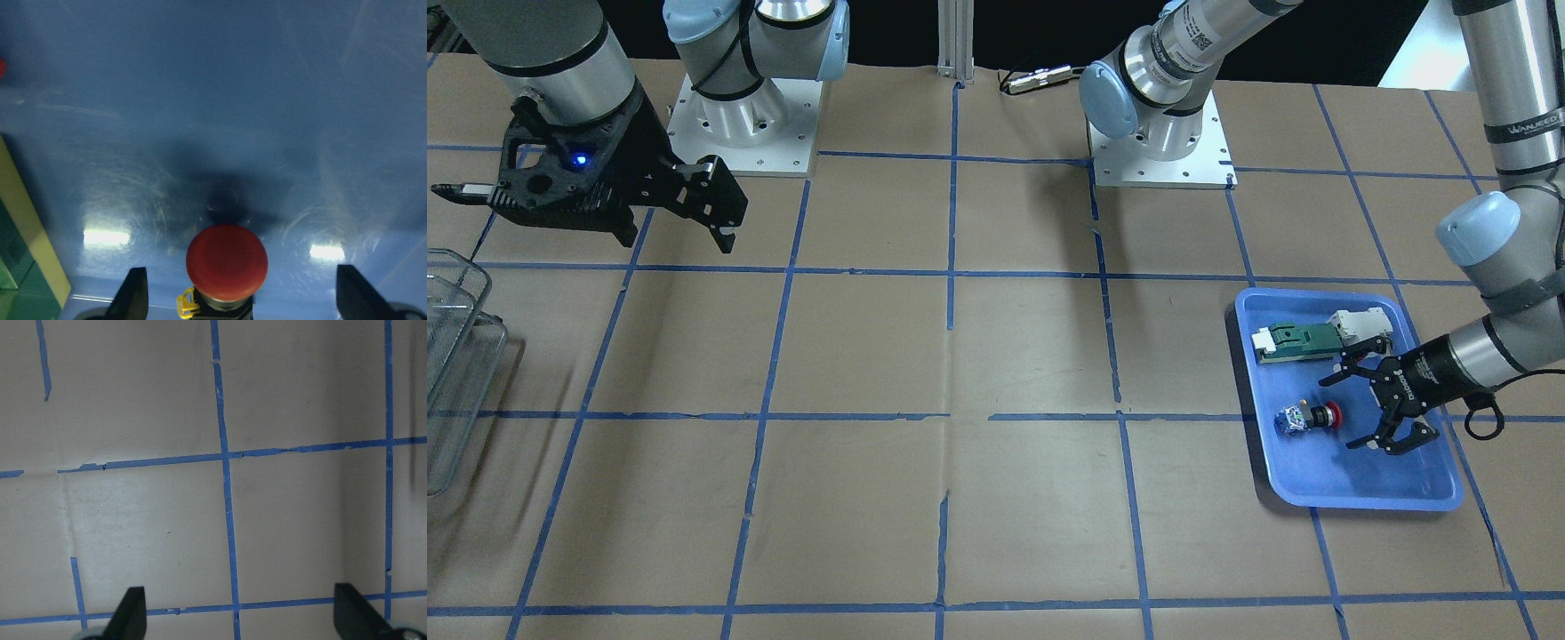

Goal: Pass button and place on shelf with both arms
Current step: 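Lower the left gripper and close it on the red push-button switch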

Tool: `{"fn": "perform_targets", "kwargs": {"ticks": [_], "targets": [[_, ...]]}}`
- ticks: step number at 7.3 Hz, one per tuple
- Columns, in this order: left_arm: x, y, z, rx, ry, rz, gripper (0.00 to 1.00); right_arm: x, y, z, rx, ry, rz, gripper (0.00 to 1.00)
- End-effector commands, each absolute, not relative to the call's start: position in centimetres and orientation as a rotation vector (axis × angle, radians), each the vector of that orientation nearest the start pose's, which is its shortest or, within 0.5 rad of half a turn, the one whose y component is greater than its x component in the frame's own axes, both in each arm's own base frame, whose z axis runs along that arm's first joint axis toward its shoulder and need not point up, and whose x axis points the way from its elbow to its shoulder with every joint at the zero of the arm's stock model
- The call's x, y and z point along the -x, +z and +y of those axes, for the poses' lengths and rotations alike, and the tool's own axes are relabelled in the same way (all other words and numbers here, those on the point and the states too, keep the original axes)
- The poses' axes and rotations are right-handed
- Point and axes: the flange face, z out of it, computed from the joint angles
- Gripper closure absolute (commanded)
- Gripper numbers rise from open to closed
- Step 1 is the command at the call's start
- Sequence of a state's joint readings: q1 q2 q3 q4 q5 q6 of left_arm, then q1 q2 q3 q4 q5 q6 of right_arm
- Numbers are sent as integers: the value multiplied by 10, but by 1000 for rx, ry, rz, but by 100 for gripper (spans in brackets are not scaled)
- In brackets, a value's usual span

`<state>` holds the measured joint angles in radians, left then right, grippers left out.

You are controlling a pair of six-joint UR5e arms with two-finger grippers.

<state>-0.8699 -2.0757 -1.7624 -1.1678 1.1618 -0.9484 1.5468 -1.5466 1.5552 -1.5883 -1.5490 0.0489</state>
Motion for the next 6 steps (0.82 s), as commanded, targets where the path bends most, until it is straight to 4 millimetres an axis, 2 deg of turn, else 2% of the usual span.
{"fn": "perform_targets", "kwargs": {"ticks": [1,6], "targets": [[-240,164,-549,2572,586,2281,2,-123,485,-506,-117,-14,3116,0],[-239,162,-549,2580,616,2277,3,-123,485,-507,-112,-19,3118,0]]}}
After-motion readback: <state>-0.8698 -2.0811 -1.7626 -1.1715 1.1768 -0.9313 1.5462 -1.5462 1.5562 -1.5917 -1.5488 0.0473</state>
